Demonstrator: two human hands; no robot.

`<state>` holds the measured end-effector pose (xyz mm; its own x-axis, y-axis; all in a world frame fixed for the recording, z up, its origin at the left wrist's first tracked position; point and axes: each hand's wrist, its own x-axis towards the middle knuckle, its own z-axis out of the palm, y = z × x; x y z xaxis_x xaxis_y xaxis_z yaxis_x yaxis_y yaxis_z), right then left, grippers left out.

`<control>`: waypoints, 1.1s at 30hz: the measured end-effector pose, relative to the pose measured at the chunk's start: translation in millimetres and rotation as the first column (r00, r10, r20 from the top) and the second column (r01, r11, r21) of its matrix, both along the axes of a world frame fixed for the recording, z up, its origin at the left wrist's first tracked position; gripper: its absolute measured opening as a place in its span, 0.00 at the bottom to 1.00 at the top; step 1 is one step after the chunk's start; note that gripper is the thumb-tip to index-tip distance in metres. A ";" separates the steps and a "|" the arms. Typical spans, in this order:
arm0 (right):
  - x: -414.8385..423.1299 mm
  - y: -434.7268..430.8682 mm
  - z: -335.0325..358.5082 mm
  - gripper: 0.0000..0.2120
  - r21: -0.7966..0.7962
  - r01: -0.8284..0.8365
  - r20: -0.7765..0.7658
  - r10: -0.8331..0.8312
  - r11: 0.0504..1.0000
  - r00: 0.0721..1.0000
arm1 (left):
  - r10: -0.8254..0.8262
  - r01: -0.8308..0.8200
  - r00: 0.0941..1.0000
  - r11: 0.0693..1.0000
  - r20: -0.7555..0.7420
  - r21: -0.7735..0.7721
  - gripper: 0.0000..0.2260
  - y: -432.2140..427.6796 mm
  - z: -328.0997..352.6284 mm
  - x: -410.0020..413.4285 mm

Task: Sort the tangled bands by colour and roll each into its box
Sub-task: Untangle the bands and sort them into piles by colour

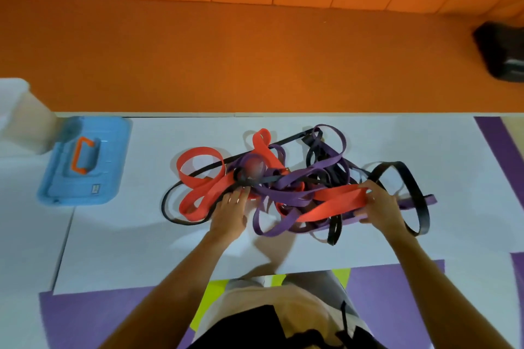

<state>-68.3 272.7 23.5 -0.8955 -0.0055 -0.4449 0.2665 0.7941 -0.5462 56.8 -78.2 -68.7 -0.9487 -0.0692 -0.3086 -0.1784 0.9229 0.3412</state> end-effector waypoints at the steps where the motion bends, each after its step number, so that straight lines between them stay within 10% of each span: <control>1: 0.6 -1.8 3.1 0.18 -0.155 0.136 0.059 -0.128 0.979 0.990 | 0.010 -0.010 1.000 1.000 0.008 -0.022 0.34 3.3 -2.2 0.5; 7: 18.3 -9.8 4.0 0.09 -0.442 0.492 0.282 -0.404 0.750 0.870 | 0.094 -0.099 0.994 0.985 -0.047 -0.142 0.22 24.5 -1.7 1.9; 16: 1.1 -4.6 -6.0 0.14 -0.435 0.194 -0.095 -0.259 0.879 0.961 | 0.010 -0.091 0.969 0.943 -0.246 -0.319 0.14 4.2 -3.7 -9.3; 26: -45.8 -7.6 14.5 0.07 -0.427 0.366 -0.190 -0.477 0.827 0.858 | -0.239 0.095 0.864 0.942 -0.443 -0.322 0.25 -66.3 -0.9 37.6; 33: -59.4 -19.9 21.8 0.09 -0.534 0.423 -0.184 -0.589 0.732 0.787 | -0.189 0.010 0.869 0.930 -0.456 -0.366 0.14 -101.4 -3.4 89.3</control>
<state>-127.7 252.7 45.3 -0.9069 0.3712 -0.1993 0.3002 0.2374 -0.9239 146.1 -179.6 -72.1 -0.9779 0.0184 0.2081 0.0231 0.9995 0.0199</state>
